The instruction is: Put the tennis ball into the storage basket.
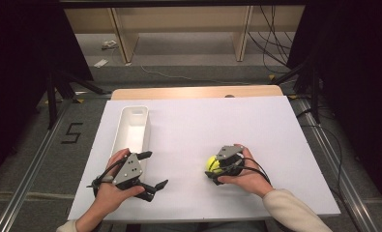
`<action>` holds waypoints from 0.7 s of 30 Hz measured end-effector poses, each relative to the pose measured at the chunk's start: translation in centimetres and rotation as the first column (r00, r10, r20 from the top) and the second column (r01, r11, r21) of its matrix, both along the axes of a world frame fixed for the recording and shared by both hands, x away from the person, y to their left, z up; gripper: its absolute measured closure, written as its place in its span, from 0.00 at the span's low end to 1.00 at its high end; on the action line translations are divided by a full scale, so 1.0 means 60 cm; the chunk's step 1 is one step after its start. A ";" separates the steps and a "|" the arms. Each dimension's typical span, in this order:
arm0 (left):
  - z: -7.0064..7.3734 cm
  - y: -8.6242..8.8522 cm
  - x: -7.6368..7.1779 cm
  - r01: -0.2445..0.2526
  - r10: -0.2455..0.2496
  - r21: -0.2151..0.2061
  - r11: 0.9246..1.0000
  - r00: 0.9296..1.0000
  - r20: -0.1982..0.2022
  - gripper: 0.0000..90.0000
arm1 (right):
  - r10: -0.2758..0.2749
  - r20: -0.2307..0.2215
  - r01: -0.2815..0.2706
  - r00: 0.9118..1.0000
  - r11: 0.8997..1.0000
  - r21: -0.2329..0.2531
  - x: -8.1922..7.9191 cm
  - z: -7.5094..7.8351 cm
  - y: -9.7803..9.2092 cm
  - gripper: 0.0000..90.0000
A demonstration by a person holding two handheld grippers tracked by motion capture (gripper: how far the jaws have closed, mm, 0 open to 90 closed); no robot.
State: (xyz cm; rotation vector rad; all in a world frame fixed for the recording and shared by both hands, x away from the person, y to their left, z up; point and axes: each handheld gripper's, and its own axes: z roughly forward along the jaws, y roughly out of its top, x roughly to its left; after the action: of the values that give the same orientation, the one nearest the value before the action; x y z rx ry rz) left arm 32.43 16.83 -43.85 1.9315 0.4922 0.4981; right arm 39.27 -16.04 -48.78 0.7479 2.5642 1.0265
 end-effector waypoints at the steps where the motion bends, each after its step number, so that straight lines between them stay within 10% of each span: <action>1: 0.000 0.000 0.000 0.000 0.000 0.000 1.000 1.000 0.000 0.00 | 0.001 -0.002 -0.001 1.000 1.000 0.000 0.000 0.000 0.000 0.29; 21: 0.001 0.000 0.000 0.003 -0.003 -0.003 1.000 1.000 0.002 0.00 | -0.010 0.013 0.009 1.000 0.998 0.062 -0.001 0.021 -0.001 0.29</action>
State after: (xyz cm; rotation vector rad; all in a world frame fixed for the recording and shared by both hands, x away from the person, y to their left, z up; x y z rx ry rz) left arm 32.42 16.81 -43.81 1.9289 0.4887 0.4973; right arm 39.21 -16.10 -47.52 0.7655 2.5253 1.1090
